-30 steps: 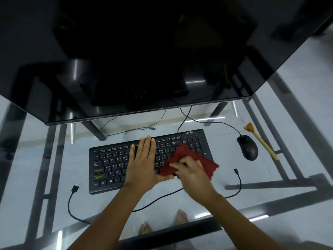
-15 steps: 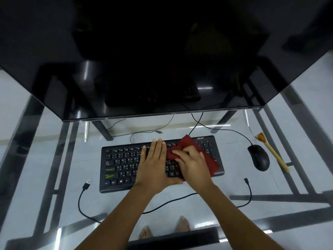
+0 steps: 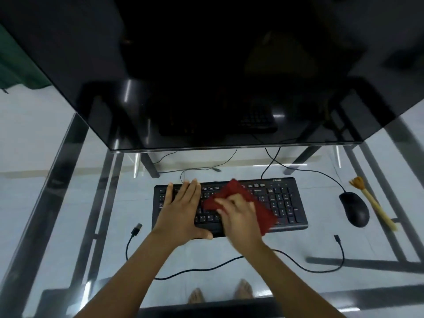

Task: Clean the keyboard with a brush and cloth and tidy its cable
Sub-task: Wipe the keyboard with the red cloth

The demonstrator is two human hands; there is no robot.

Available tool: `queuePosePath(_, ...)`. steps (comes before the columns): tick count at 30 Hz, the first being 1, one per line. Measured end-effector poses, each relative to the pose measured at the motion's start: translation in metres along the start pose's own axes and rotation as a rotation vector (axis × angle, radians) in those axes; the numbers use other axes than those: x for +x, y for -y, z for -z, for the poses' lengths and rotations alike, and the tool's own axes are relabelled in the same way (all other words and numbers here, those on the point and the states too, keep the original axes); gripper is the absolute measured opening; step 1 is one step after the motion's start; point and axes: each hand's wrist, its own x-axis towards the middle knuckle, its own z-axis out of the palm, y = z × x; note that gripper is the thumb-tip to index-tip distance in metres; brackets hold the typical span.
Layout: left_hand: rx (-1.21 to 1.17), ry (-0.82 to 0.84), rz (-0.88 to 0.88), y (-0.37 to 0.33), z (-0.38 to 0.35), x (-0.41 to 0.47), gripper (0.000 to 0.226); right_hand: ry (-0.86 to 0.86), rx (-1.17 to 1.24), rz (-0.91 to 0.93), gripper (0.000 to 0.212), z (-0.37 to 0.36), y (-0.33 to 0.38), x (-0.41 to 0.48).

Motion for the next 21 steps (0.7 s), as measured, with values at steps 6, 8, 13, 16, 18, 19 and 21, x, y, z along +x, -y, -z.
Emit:
queuePosePath(6, -0.074, -0.03, -0.01, 0.005, -0.004, -0.004, 0.131, -0.053, -0.083, -0.156, 0.027, 0.007, -0.022, 0.034)
queuePosePath(8, -0.078, -0.042, -0.015, 0.005, -0.006, -0.003, 0.132, -0.111, -0.095, -0.277, 0.027, 0.003, -0.012, 0.035)
queuePosePath(13, -0.071, -0.061, -0.021, 0.009, -0.009, -0.004, 0.133, 0.054, -0.094, 0.095, 0.029, -0.01, 0.013, 0.019)
queuePosePath(16, -0.105, -0.069, -0.014, 0.008, -0.007, -0.005, 0.134, -0.008, -0.117, -0.096, 0.025, 0.004, -0.01, 0.034)
queuePosePath(18, -0.112, -0.073, -0.014, 0.009, -0.007, -0.005, 0.134, -0.057, -0.116, -0.254, 0.026, 0.004, -0.006, 0.038)
queuePosePath(19, -0.117, -0.078, -0.012, 0.01, -0.008, -0.005, 0.135, -0.049, -0.101, -0.24, 0.026, -0.001, 0.005, 0.035)
queuePosePath(21, -0.125, -0.093, -0.022, 0.011, -0.011, -0.003, 0.133, 0.024, -0.053, -0.074, 0.026, -0.011, 0.029, 0.021)
